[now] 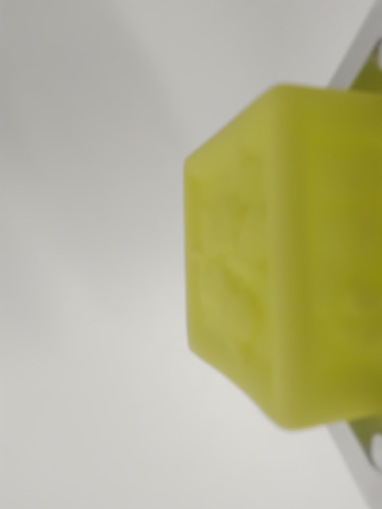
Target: Pick yellow cube
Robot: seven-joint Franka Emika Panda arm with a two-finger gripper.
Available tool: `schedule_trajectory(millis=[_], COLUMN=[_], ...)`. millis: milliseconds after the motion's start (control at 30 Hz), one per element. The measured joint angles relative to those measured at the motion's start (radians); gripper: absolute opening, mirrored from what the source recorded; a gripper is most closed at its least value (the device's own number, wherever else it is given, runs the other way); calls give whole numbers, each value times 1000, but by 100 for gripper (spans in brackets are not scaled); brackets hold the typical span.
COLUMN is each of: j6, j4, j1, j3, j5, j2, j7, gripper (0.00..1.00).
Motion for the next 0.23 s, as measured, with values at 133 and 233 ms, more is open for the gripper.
schedule_trajectory(millis=[133,233], j6=[-7,-8], j4=[4,4], j1=[0,0], j3=[0,0], j5=[0,0], j2=[-4,-4], j7=[0,0], gripper=[0,0])
